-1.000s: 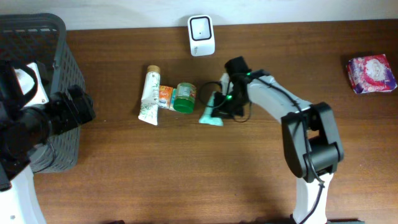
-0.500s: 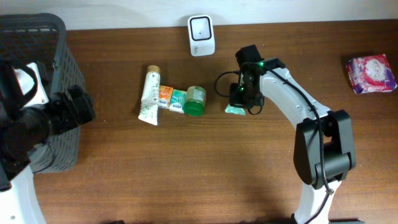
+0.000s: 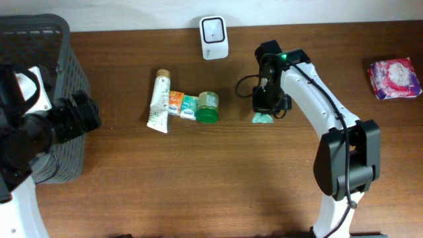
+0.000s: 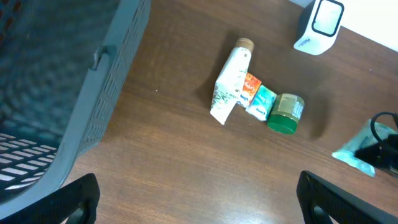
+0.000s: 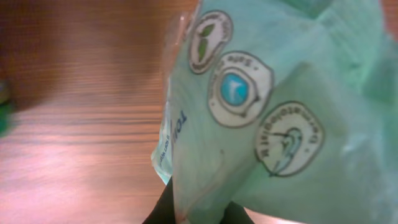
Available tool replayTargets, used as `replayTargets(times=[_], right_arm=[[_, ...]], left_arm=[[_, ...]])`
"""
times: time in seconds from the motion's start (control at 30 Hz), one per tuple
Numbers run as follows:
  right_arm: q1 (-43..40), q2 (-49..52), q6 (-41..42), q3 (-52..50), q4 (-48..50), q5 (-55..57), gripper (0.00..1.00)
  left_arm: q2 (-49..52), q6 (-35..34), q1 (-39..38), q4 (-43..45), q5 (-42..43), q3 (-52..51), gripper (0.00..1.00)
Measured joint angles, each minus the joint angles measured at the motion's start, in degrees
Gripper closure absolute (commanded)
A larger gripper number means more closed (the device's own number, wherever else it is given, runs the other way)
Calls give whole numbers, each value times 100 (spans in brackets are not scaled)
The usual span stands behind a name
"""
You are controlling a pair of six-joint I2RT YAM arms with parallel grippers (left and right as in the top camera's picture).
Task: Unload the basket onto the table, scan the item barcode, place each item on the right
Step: 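Grasp the mint-green pack and drag it right, releasing it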
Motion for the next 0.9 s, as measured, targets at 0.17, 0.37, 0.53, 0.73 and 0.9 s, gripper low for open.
replayTargets(times=[0.17,0.37,0.53,0.73,0.9], right_arm=[[22,0,417,-437,-72,1486,85],[105,179,557,-636,-39,1751,81],[616,236,575,-645,245,1648,72],[973,240,483,-651,643,1003,67],[857,289,315,17,-195,841,43]], left_arm=[[0,0,0,-2,0,0,1],[0,0,0,0,0,0,1],[0,0,0,0,0,0,1],[0,0,0,0,0,0,1],[0,0,0,2,0,0,1]])
